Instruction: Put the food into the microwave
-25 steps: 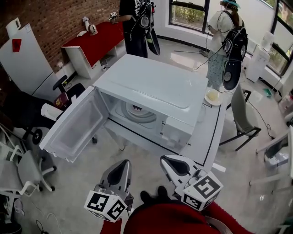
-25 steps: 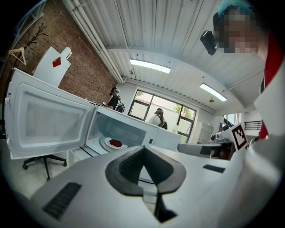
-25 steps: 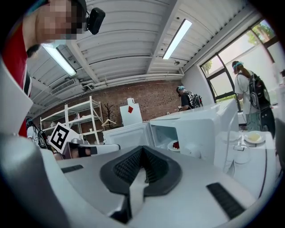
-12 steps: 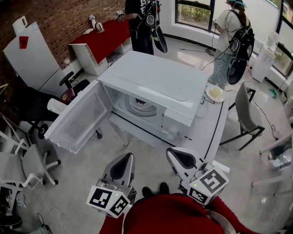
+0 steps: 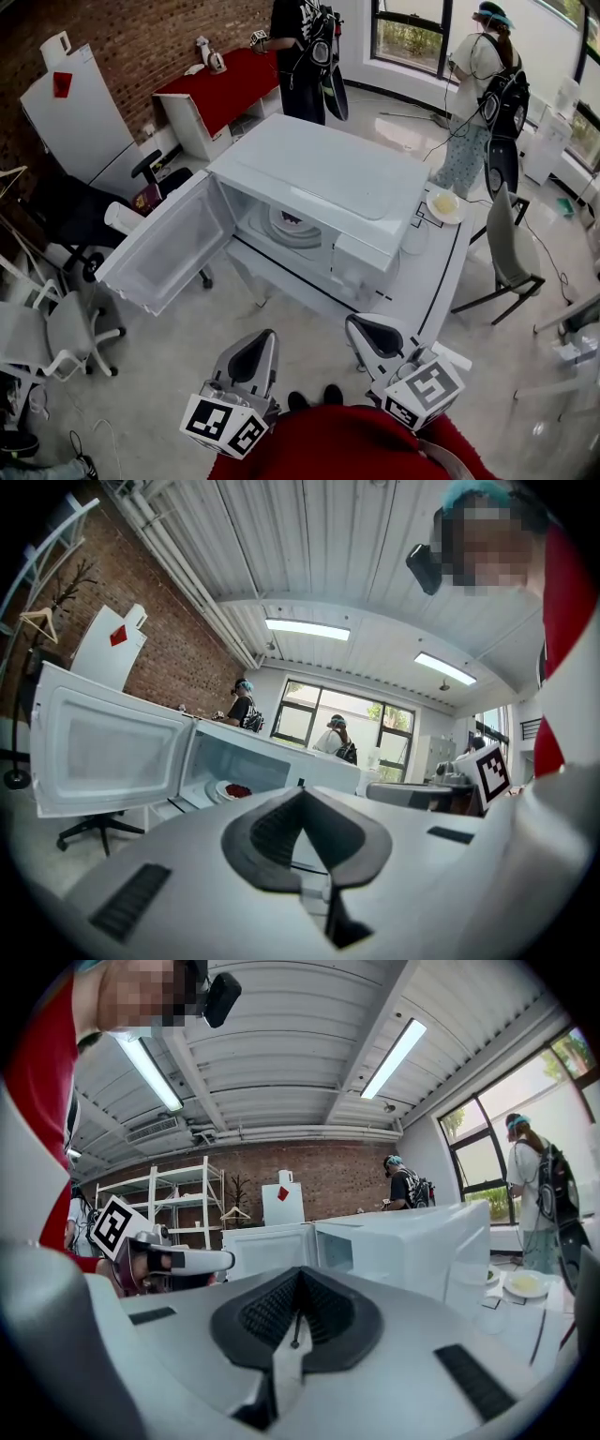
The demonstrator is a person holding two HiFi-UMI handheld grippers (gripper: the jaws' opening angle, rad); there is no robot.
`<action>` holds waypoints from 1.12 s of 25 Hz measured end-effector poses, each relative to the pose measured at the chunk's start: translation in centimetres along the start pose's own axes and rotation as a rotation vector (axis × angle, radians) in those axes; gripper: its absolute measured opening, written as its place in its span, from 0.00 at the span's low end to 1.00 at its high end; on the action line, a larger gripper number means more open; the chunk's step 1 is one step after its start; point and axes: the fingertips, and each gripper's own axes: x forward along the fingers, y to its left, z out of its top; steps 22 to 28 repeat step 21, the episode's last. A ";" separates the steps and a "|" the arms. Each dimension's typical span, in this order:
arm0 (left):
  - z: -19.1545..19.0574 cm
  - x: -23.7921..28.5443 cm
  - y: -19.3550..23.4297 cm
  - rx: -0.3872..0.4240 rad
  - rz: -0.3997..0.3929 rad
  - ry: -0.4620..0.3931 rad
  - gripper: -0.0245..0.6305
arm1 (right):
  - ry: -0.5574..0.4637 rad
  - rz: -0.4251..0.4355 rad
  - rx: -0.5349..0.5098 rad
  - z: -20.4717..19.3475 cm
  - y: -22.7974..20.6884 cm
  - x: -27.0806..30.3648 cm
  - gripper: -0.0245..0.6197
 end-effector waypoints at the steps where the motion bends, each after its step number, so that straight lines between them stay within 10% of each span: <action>1: 0.0 0.0 0.0 0.000 0.003 -0.002 0.05 | 0.002 0.002 -0.007 -0.1 0.0 0.0 0.06; 28: 0.5 -0.1 -0.1 -0.019 0.055 -0.042 0.05 | 0.016 0.045 -0.063 0.1 0.0 -0.6 0.06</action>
